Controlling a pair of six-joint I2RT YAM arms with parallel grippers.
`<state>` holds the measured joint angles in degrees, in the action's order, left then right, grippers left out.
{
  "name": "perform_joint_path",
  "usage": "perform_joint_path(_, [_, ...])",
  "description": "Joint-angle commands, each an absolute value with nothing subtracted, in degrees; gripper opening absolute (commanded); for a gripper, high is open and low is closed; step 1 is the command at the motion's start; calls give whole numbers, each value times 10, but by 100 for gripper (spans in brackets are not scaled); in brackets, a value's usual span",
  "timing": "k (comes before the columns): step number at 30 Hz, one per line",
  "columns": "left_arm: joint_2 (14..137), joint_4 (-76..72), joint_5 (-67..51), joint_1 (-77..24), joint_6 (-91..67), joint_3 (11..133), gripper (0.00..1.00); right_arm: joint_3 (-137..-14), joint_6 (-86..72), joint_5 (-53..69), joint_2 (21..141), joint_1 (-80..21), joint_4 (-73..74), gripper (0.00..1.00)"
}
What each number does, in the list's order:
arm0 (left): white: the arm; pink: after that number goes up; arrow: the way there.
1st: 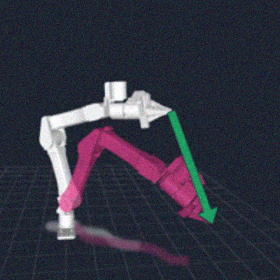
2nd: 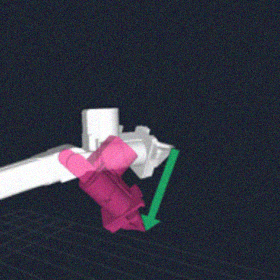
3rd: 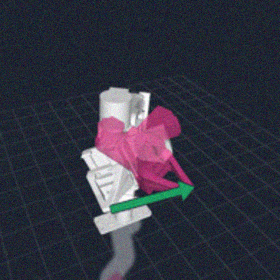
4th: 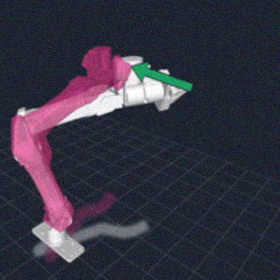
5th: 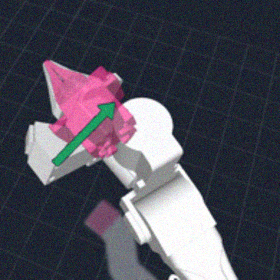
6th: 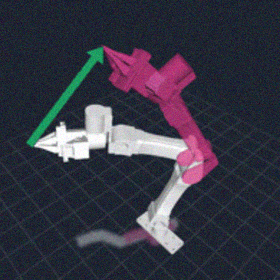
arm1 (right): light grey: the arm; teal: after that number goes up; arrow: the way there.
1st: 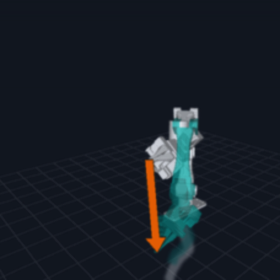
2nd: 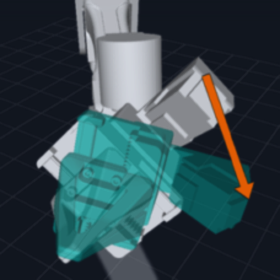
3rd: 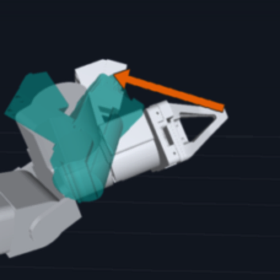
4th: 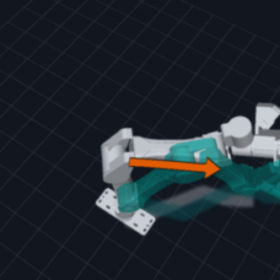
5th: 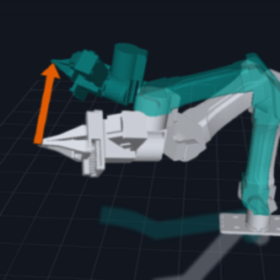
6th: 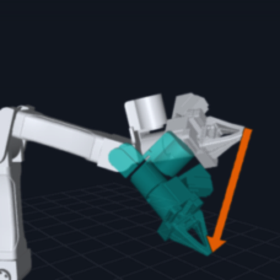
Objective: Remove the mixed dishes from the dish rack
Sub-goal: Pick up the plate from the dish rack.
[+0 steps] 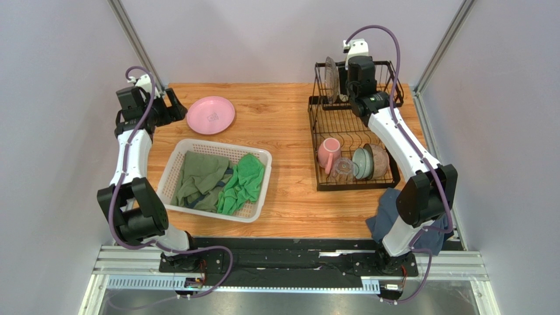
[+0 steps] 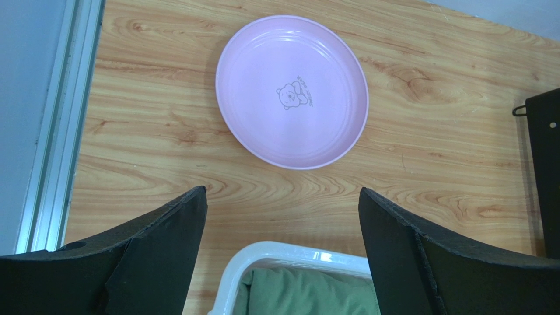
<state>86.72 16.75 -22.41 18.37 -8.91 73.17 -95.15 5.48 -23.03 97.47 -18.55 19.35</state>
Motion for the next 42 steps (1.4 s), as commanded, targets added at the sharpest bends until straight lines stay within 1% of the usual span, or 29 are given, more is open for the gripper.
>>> perform_joint_path(1, [839, 143, -232, 184, -76, 726, 93, -980, 42, -227, 978, -182, 163, 40])
perform_joint_path(4, [839, 142, -233, 185, -77, 725, 93, -982, 42, -227, 977, -183, 163, 35])
perform_joint_path(8, [839, 140, -236, 184, -80, 724, 93, -983, 43, -229, 976, -183, 165, 32])
perform_joint_path(11, [839, 140, -236, 185, -81, 726, 93, -983, 45, -231, 976, -183, 165, 28])
perform_joint_path(12, [839, 140, -236, 184, -81, 724, 93, -984, 47, -232, 974, -183, 166, 24])
perform_joint_path(15, [836, 140, -235, 185, -80, 724, 93, -991, 50, -234, 973, -183, 170, 17])
perform_joint_path(18, [831, 135, -234, 184, -79, 716, 93, -1004, 54, -239, 971, -183, 177, 14])
perform_joint_path(35, [809, 133, -254, 184, -68, 723, 92, -1090, 72, -268, 951, -183, 232, 10])
perform_joint_path(38, [797, 131, -281, 183, -51, 726, 91, -1098, 81, -272, 938, -183, 239, 9])
perform_joint_path(41, [783, 122, -360, 182, -30, 729, 91, -1091, 84, -263, 911, -184, 244, 8])
perform_joint_path(42, [777, 119, -418, 179, -26, 731, 91, -1088, 85, -247, 903, -183, 246, 8])
